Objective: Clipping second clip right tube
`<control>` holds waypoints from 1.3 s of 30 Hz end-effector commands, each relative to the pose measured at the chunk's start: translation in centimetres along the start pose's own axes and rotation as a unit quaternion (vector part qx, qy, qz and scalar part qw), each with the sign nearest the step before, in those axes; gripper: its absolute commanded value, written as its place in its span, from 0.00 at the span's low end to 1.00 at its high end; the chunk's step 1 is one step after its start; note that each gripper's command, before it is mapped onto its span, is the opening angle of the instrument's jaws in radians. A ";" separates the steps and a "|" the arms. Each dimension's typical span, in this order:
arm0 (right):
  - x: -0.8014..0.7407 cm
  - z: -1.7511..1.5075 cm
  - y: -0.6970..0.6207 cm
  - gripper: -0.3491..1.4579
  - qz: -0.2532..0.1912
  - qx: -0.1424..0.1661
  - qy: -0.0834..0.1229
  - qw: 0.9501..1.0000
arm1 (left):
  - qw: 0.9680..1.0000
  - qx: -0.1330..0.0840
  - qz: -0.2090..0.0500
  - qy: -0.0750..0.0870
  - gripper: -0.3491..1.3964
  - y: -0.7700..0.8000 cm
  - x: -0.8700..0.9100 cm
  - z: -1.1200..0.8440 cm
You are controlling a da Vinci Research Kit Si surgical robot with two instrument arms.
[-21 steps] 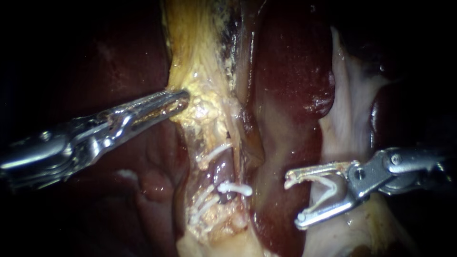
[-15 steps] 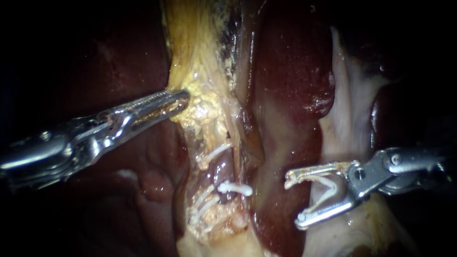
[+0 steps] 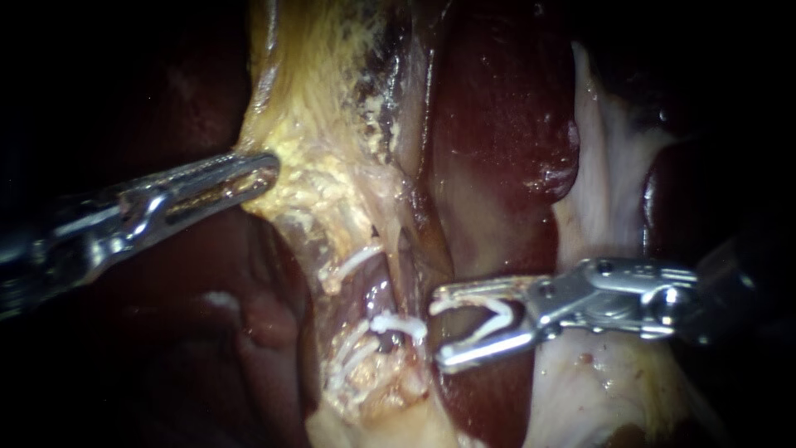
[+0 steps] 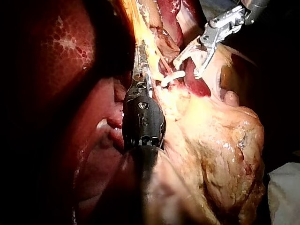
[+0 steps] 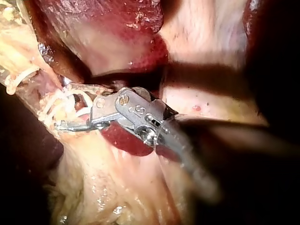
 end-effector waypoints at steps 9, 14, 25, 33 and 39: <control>0.07 0.18 0.29 0.51 0.013 -0.024 0.008 1.000 | 1.000 -0.002 -0.002 -0.004 0.00 -0.10 -0.02 -0.07; 0.13 0.35 0.30 0.51 0.020 -0.025 0.009 0.999 | 1.000 -0.002 -0.002 -0.004 0.00 -0.11 -0.02 -0.07; 0.17 0.49 0.31 0.40 0.040 -0.015 0.013 0.999 | 1.000 -0.003 -0.002 -0.004 0.00 -0.12 -0.01 -0.07; 0.18 0.35 0.33 0.00 0.044 -0.056 -0.005 0.997 | 1.000 -0.003 -0.002 -0.004 0.00 -0.12 -0.01 -0.07; 0.17 0.36 0.32 0.00 0.046 -0.056 -0.004 0.997 | 1.000 -0.003 -0.002 -0.004 0.00 -0.12 -0.01 -0.07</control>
